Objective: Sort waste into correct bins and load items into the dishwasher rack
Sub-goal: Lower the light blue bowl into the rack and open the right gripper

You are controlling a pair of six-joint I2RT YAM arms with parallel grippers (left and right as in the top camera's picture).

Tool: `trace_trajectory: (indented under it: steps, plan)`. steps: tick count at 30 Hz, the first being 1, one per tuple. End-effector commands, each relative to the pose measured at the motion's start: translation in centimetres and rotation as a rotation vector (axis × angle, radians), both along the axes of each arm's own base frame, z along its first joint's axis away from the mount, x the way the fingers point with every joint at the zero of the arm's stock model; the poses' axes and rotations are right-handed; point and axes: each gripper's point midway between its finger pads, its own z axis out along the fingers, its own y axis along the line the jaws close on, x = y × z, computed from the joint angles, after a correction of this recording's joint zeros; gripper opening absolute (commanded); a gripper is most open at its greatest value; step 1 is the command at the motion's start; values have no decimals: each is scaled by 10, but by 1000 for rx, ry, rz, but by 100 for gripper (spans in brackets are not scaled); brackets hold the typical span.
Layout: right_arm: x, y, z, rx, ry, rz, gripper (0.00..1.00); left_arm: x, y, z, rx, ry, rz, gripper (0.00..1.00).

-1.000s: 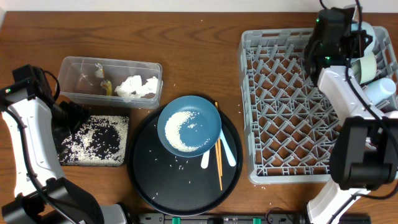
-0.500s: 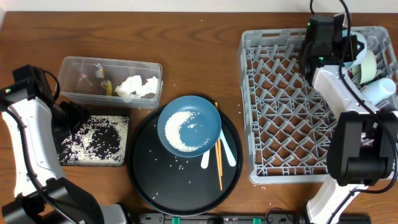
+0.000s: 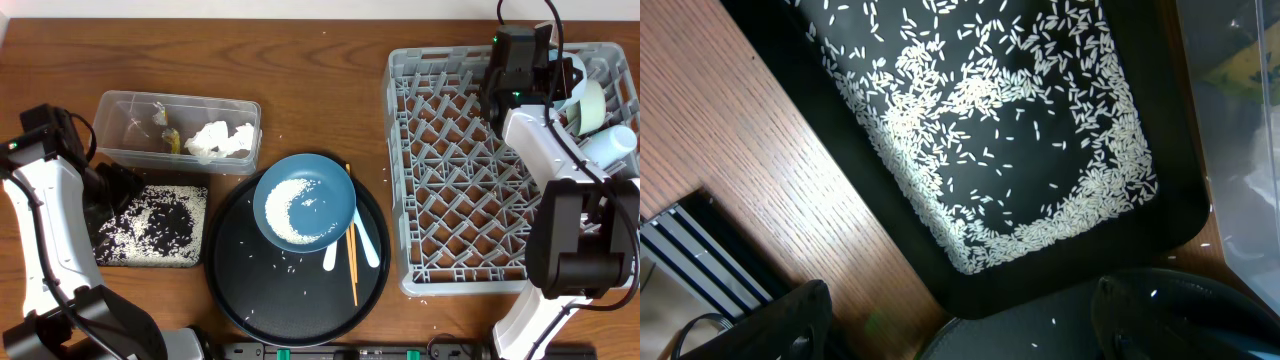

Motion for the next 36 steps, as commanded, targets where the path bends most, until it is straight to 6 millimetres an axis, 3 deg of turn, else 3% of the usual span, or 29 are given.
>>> trace_trajectory:
  steps: [1, 12, 23, 28, 30, 36]
  plan:
    - [-2, 0, 0, -19, 8, -19, 1, -1, 1, 5, 12, -12, -9, 85]
    - [-9, -2, 5, -60, 28, -60, 1, -1, 1, 5, 12, -12, -9, 85]
    - [-11, 4, -21, -93, 111, -76, 1, -1, 1, 5, 12, -12, -9, 85]
    - [-9, 9, -21, -86, 90, -68, 2, -1, 1, 5, 12, -12, -9, 85]
    - [-8, 12, -21, -87, 91, -63, 5, -1, 1, 5, 12, -12, -9, 84]
    - [-4, 32, -21, -83, 67, -29, 35, -1, 1, 5, 12, -12, -9, 85]
